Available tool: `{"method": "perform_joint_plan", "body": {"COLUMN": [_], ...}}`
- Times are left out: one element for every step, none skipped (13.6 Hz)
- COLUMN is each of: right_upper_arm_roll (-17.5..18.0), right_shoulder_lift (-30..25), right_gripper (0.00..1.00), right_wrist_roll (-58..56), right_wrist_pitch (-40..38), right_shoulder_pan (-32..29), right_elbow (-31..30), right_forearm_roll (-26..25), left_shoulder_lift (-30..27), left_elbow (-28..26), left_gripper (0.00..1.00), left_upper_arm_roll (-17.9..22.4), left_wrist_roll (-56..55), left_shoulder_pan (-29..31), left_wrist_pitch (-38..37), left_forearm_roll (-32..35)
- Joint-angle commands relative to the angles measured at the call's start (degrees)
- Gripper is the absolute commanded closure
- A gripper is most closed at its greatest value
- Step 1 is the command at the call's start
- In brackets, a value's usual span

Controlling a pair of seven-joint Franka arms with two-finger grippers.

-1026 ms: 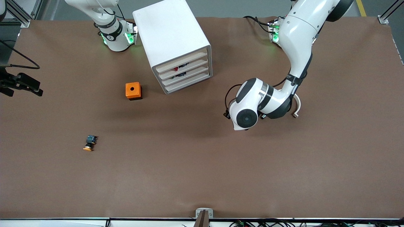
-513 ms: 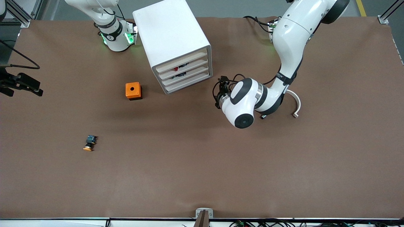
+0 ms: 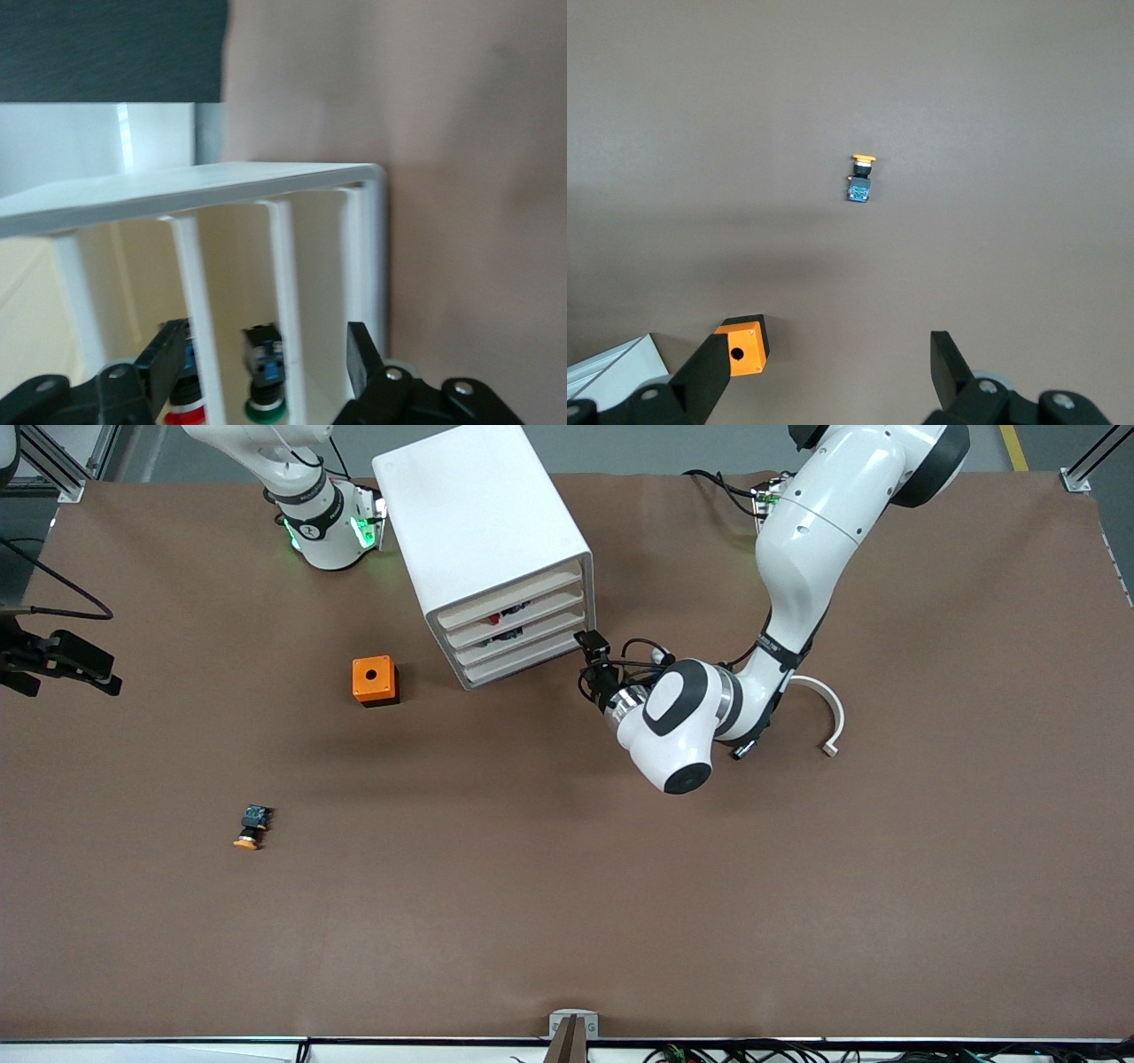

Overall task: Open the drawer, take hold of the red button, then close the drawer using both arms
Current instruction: 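Hook the left gripper onto the middle drawer's handle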

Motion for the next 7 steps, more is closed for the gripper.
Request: {"method": "perform_joint_plan", "body": {"right_upper_arm_roll": [0.19, 0.19, 0.19, 0.19, 0.19, 0.19, 0.19], "right_shoulder_lift": [-0.41, -0.32, -0.24, -0.23, -0.15, -0.15, -0.15], "right_gripper": [0.00, 0.00, 0.00, 0.00, 0.00, 0.00, 0.00], "right_wrist_roll": [-0.48, -0.57, -0.48, -0.48, -0.48, -0.57, -0.57], "right_wrist_pitch": [0.24, 0.33, 0.24, 0.16, 0.15, 0.07, -0.02], "right_shoulder_pan": [-0.29, -0.30, -0.30, -0.30, -0.30, -0.30, -0.21], "right_elbow": [-0.57, -0.57, -0.57, -0.57, -0.57, -0.57, -0.57], "right_forearm_roll": [-0.62, -0.71, -0.71, -0.62, -0.62, -0.62, -0.62], "left_shoulder_lift": [1.09, 1.09, 1.44, 2.14, 2.32, 2.93, 3.03], "left_elbow": [0.90, 0.90, 0.90, 0.98, 0.98, 1.07, 1.33], "left_gripper": [0.29, 0.33, 0.37, 0.41, 0.43, 0.43, 0.43], "left_upper_arm_roll": [0.23, 0.23, 0.23, 0.23, 0.23, 0.23, 0.23], "left_wrist_roll": [-2.18, -3.05, -4.63, -5.08, -4.82, -4.73, -4.99], "left_shoulder_pan": [-1.84, -3.24, -3.87, -3.87, -4.13, -5.53, -6.50], "left_wrist_pitch": [-2.66, -2.67, -2.67, -2.58, -2.58, -2.49, -2.40], "left_forearm_roll": [-3.67, -3.94, -4.03, -4.64, -5.16, -5.43, -5.43]}}
